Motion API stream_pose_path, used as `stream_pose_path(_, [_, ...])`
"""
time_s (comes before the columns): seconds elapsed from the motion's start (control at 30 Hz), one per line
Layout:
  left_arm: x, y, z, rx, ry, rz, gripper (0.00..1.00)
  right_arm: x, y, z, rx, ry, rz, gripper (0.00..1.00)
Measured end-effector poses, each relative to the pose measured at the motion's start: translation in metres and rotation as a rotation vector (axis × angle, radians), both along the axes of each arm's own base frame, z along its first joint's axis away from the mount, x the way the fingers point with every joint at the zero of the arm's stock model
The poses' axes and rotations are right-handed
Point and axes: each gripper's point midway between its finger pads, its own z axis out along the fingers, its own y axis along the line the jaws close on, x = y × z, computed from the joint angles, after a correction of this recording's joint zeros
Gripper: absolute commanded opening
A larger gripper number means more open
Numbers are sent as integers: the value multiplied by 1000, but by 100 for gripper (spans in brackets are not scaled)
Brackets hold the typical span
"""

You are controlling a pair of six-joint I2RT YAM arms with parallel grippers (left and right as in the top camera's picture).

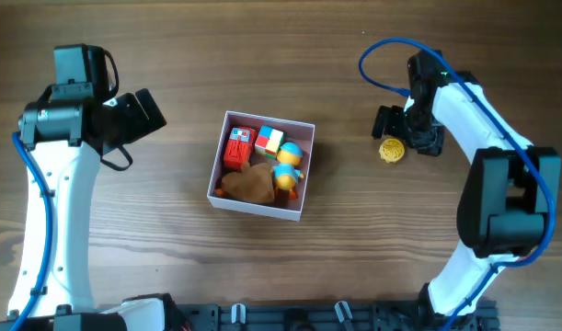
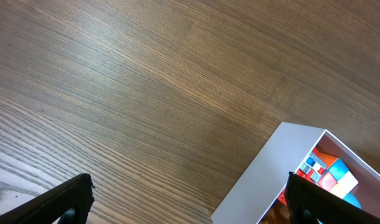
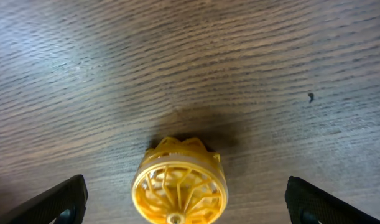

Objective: Pack container
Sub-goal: 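Move the right gripper to the yellow disc and grasp it, then carry the yellow disc into the box and release it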

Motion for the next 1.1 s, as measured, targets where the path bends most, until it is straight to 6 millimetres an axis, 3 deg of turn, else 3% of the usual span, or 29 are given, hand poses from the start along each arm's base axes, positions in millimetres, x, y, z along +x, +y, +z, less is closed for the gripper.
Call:
stream_pose_path(0.1, [0, 0, 0, 0, 0, 0, 100, -10, 0, -13, -1, 42, 0, 91])
stream_pose_path(0.33, [0, 0, 0, 0, 0, 0, 100, -15, 0, -21, -1, 64, 6, 57])
stream_pose_path(0.57, [0, 0, 0, 0, 0, 0, 100, -15, 0, -21, -1, 63, 8, 54])
stream_pose_path(0.77, [0, 0, 0, 0, 0, 0, 100, -15, 0, -21, -1, 63, 8, 43])
stream_pose_path(0.83, [0, 0, 0, 0, 0, 0, 100, -15, 0, -21, -1, 63, 8, 19])
stream_pose_path(0.9, [0, 0, 0, 0, 0, 0, 100, -15, 0, -21, -1, 64, 9, 4])
stream_pose_path(1.0, [0, 0, 0, 0, 0, 0, 100, -17, 1, -21, -1, 69, 16, 4])
stream_pose_path(1.1, [0, 0, 0, 0, 0, 0, 100, -21, 7, -7, -3, 69, 50, 5])
